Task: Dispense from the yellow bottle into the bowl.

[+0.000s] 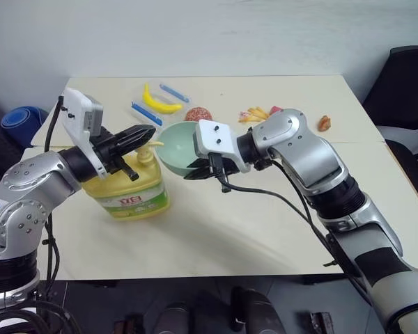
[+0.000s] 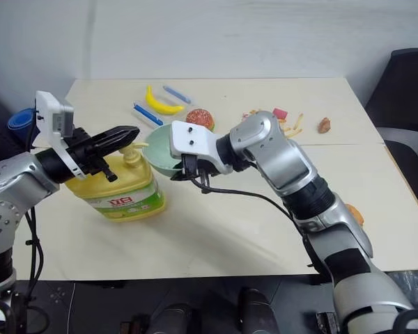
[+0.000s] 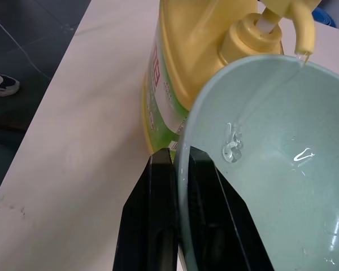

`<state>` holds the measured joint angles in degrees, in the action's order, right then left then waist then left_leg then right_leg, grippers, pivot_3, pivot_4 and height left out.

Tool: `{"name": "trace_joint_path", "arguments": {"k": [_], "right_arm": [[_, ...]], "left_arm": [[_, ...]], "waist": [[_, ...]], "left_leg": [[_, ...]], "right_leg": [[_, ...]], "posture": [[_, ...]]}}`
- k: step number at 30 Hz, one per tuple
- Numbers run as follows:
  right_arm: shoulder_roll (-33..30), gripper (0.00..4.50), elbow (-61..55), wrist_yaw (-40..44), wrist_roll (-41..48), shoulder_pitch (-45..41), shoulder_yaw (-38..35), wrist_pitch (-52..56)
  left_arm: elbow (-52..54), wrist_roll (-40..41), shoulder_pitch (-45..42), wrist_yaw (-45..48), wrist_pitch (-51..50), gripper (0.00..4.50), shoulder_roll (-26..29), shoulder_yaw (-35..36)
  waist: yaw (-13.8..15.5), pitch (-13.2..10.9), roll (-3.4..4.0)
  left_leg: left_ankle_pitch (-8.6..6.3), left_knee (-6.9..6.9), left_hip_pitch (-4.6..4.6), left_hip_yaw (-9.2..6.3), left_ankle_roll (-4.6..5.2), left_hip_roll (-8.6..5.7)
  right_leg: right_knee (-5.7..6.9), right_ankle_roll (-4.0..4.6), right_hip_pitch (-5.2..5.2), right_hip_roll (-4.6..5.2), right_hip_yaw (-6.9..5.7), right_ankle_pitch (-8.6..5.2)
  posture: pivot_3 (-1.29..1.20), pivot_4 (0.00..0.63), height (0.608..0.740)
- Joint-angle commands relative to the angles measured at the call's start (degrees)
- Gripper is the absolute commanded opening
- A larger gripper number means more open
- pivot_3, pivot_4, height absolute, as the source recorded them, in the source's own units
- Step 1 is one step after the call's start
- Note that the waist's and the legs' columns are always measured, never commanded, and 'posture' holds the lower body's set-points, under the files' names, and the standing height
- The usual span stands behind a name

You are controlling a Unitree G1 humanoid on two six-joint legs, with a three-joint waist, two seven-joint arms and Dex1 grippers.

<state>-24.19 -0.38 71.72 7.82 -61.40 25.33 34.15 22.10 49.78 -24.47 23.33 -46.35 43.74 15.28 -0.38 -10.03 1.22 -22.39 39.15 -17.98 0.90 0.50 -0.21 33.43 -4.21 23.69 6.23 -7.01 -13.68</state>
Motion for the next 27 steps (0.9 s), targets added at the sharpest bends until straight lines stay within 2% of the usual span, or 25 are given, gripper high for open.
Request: {"name": "trace_joint_path", "arguments": {"k": [1, 6, 8, 11, 13, 16, 18, 22, 24, 27], "right_arm": [[0.5, 0.0, -2.9, -0.1, 1.8, 0.2, -1.4, 0.0], [-2.0, 0.0, -5.1, 0.9, 4.2, 4.2, -4.5, -3.2], [-4.9, 0.0, -5.0, 1.0, 4.0, 8.8, -6.6, -8.9], [-8.2, 0.0, -3.0, 0.7, 3.2, 15.5, -8.7, -16.1], [-10.0, 0.0, 3.0, 0.3, 1.7, 22.2, -9.5, -25.0], [-10.0, 0.0, 11.4, 0.1, -0.8, 26.2, -9.2, -36.5], [-10.2, 0.0, 16.9, -0.3, -3.6, 27.4, -8.1, -43.2], [-8.6, 0.0, 22.0, -3.2, -4.9, 30.3, -8.8, -47.1], [-9.2, 0.65, 19.7, -2.6, -3.1, 32.9, -10.1, -47.9], [-10.9, 1.59, 11.9, -1.2, 3.4, 38.7, -14.6, -48.8]], "left_arm": [[-3.5, -1.4, 3.3, -0.3, -2.7, 0.04, -2.0, -2.1], [-2.2, 0.1, -0.4, 4.8, 4.9, 0.04, -3.7, 3.7], [-0.4, 0.9, 0.0, 12.9, 11.3, 0.04, -3.0, 6.7], [0.9, 1.8, 2.7, 22.0, 15.5, 0.04, -0.9, 9.3], [2.7, 0.6, 9.1, 29.6, 16.0, 0.04, 2.4, 8.9], [5.1, -1.0, 15.1, 34.4, 17.5, 0.04, 4.5, 6.9], [6.8, -2.4, 17.9, 36.0, 18.4, 0.04, 4.8, 5.4], [6.2, -10.3, 25.4, 37.0, 25.2, 0.04, 2.1, 1.6], [3.6, -15.2, 28.6, 35.8, 29.7, 0.0, 0.5, 1.2], [2.4, -17.7, 33.7, 35.8, 32.5, 0.61, -1.0, 1.7]], "waist": [[0.0, 0.0, 0.01], [0.1, 0.0, -0.09], [0.2, -0.2, -0.28], [0.2, -0.3, -0.63], [0.0, -0.3, -0.67], [0.0, -0.5, -0.62], [-0.1, -0.6, -0.57], [-0.2, -0.6, -0.53], [-0.1, -0.6, -0.52], [0.3, -0.7, -0.49]], "left_leg": [[0.0, 0.0, 0.0, 0.0, 0.0, 0.0], [0.0, 0.0, -0.11, -0.01, 0.0, 0.0], [0.0, 0.0, -0.22, -0.06, 0.0, 0.0], [0.0, 0.0, -0.47, -0.13, 0.01, 0.0], [-0.02, -0.01, -0.5, -0.11, 0.04, 0.0], [-0.05, -0.13, -0.39, -0.02, 0.07, -0.01], [-0.03, -0.04, -0.39, 0.01, 0.08, 0.03], [-0.02, -0.05, -0.22, 0.05, 0.05, 0.08], [-0.03, -0.07, -0.21, 0.04, 0.01, 0.14], [-0.05, -0.08, -0.27, -0.02, 0.01, 0.19]], "right_leg": [[0.0, 0.0, 0.0, 0.0, 0.0, 0.0], [-0.01, 0.0, 0.06, 0.0, -0.02, 0.0], [-0.06, 0.0, 0.12, -0.01, -0.08, 0.0], [-0.23, 0.0, 0.23, 0.0, -0.2, 0.0], [-0.39, -0.01, 0.22, -0.02, -0.23, 0.01], [-0.55, -0.02, 0.09, -0.03, -0.26, 0.0], [-0.5, -0.06, 0.09, -0.08, -0.24, 0.03], [-0.49, 0.02, 0.07, -0.04, -0.11, -0.01], [-0.48, 0.06, 0.08, -0.08, -0.13, -0.03], [-0.47, 0.06, 0.08, -0.1, -0.19, -0.03]], "posture": [[0.0, 0.15, 0.74], [0.0, 0.15, 0.74], [0.0, 0.15, 0.74], [0.0, 0.15, 0.74], [0.0, 0.15, 0.74], [0.0, 0.15, 0.74], [0.0, 0.15, 0.74], [0.0, 0.15, 0.74], [0.0, 0.15, 0.74], [0.0, 0.15, 0.74]]}}
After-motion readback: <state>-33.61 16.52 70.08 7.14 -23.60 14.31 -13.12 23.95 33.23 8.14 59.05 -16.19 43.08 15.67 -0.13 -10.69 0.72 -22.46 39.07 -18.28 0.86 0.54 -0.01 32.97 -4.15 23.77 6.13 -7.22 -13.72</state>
